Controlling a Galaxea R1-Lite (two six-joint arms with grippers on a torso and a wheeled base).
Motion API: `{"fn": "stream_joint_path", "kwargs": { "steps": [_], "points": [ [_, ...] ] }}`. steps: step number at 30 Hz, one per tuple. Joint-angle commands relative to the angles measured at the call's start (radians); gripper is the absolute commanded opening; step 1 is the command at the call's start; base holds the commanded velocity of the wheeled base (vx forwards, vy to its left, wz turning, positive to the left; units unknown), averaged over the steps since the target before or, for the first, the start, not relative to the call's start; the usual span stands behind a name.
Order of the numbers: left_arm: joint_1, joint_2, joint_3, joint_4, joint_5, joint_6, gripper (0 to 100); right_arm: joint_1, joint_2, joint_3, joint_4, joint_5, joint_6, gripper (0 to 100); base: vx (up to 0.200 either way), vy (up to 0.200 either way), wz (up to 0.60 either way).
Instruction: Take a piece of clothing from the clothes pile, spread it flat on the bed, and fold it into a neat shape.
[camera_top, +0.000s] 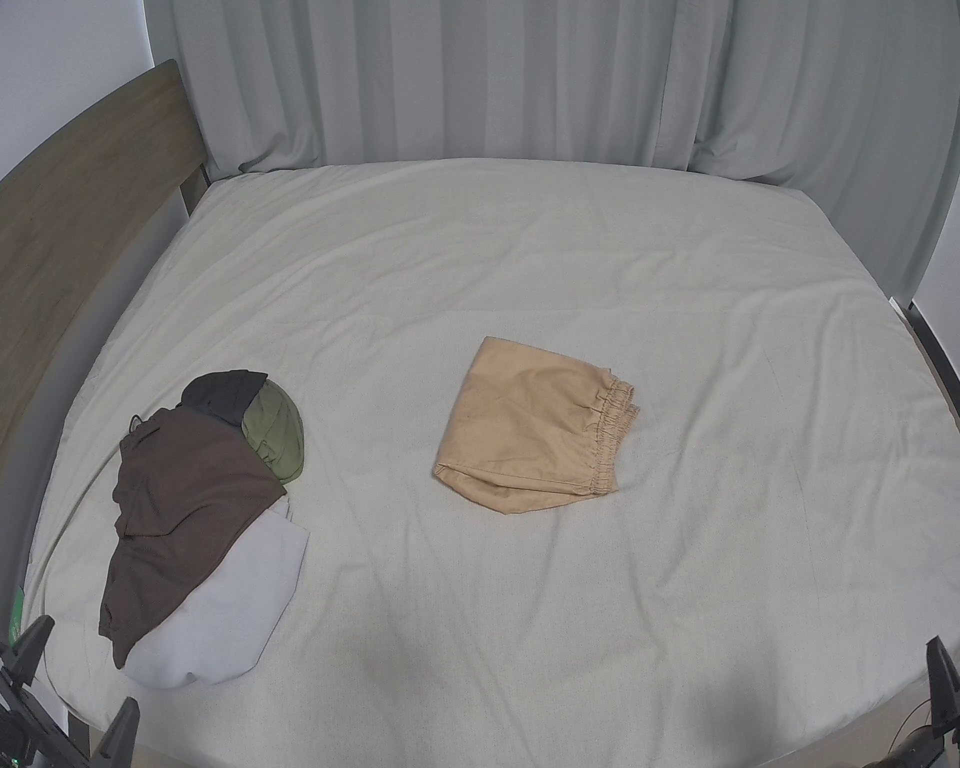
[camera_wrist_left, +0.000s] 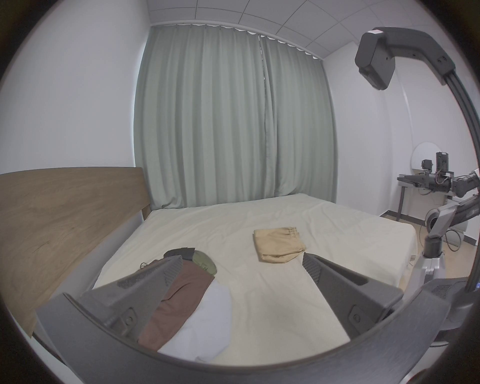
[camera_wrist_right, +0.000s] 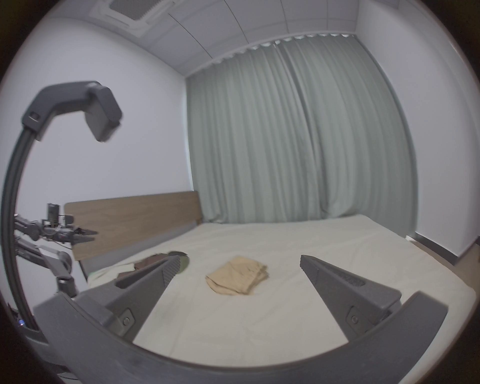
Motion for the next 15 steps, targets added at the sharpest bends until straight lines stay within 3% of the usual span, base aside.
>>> {"fn": "stream_joint_path", "kwargs": {
  "steps": [1, 7, 15],
  "points": [
    [0.068, -0.122, 0.029, 0.106, 0.003, 0.003, 100, -0.004, -0.031, 0.025, 0.125, -0.135, -0.012, 100, 0.0, 0.0, 0.0],
    [0.074, -0.13, 0.029, 0.132, 0.003, -0.006, 100, -0.004, -0.031, 0.025, 0.217, -0.295, -0.06, 100, 0.0, 0.0, 0.0],
    [0.074, -0.13, 0.029, 0.133, 0.006, -0.009, 100, -0.018, -0.031, 0.025, 0.292, -0.424, -0.069, 100, 0.0, 0.0, 0.0]
  ]
}}
